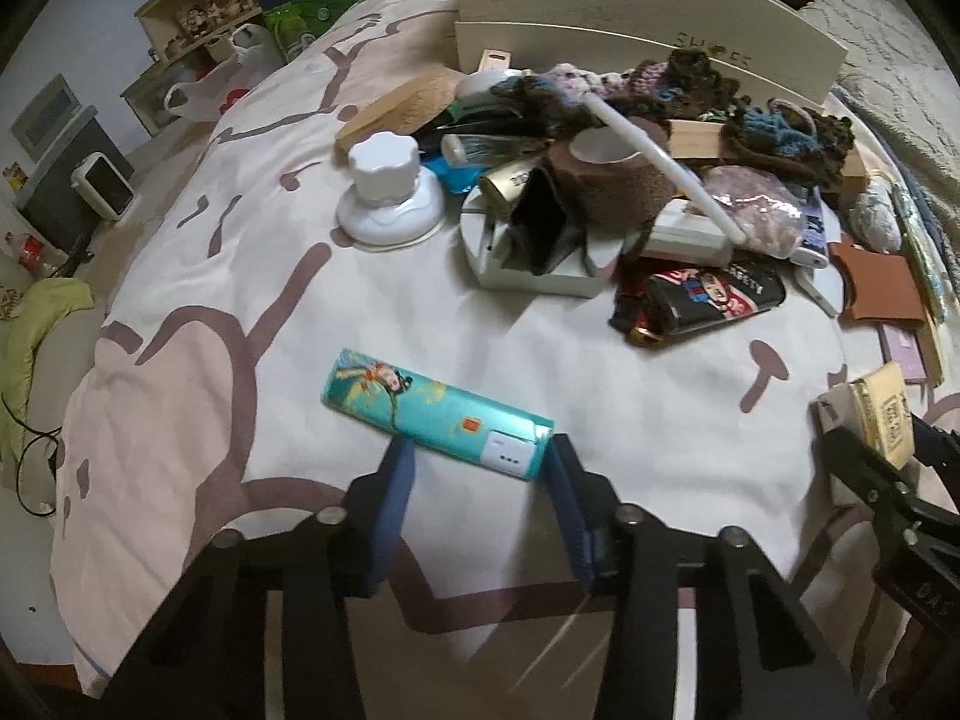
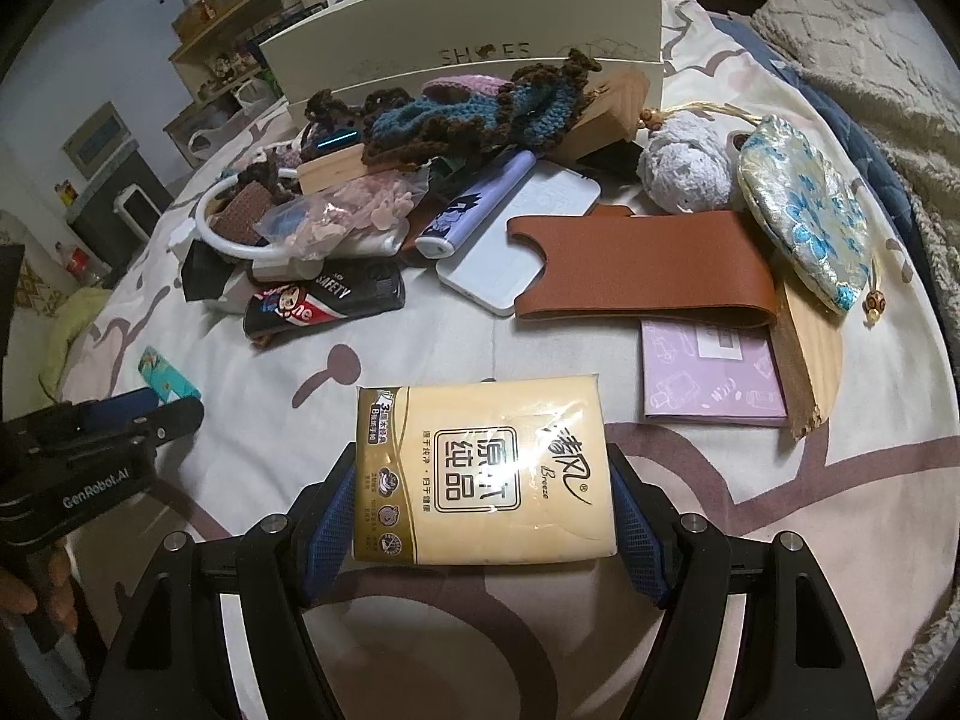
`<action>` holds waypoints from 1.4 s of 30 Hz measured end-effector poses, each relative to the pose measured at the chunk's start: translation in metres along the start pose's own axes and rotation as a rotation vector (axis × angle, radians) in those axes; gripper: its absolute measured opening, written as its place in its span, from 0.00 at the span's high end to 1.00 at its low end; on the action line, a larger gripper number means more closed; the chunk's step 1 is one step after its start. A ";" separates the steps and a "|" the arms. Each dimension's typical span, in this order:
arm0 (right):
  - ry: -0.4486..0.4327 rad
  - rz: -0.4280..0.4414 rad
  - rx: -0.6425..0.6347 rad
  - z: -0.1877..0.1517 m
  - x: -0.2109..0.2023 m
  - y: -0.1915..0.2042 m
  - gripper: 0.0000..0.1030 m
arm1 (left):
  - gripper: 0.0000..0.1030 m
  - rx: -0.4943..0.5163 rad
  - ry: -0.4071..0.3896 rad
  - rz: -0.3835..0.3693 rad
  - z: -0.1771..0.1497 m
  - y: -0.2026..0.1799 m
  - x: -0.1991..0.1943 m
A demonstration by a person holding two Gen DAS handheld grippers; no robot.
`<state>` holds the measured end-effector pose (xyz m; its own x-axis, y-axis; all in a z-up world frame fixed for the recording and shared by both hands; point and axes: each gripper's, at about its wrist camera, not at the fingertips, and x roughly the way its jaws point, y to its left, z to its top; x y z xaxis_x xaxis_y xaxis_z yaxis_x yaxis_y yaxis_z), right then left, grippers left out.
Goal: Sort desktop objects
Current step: 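Close the left tool on the teal tube while the right tool holds the tissue pack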
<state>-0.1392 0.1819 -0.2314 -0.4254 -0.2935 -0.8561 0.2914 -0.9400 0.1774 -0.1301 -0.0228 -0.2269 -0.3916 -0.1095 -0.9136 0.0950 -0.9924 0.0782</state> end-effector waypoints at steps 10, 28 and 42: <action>-0.002 0.018 0.024 0.001 0.000 -0.007 0.27 | 0.53 0.021 0.058 -0.077 0.012 0.002 0.002; -0.015 0.051 0.047 -0.001 0.001 -0.012 0.27 | 0.07 0.507 0.047 -0.122 0.036 -0.009 -0.004; -0.014 0.044 0.044 0.000 -0.002 -0.010 0.25 | 0.07 0.485 0.072 -0.157 0.032 -0.008 0.001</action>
<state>-0.1408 0.1918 -0.2312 -0.4247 -0.3371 -0.8403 0.2727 -0.9326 0.2363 -0.1610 -0.0172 -0.2157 -0.3018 0.0302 -0.9529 -0.4020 -0.9103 0.0985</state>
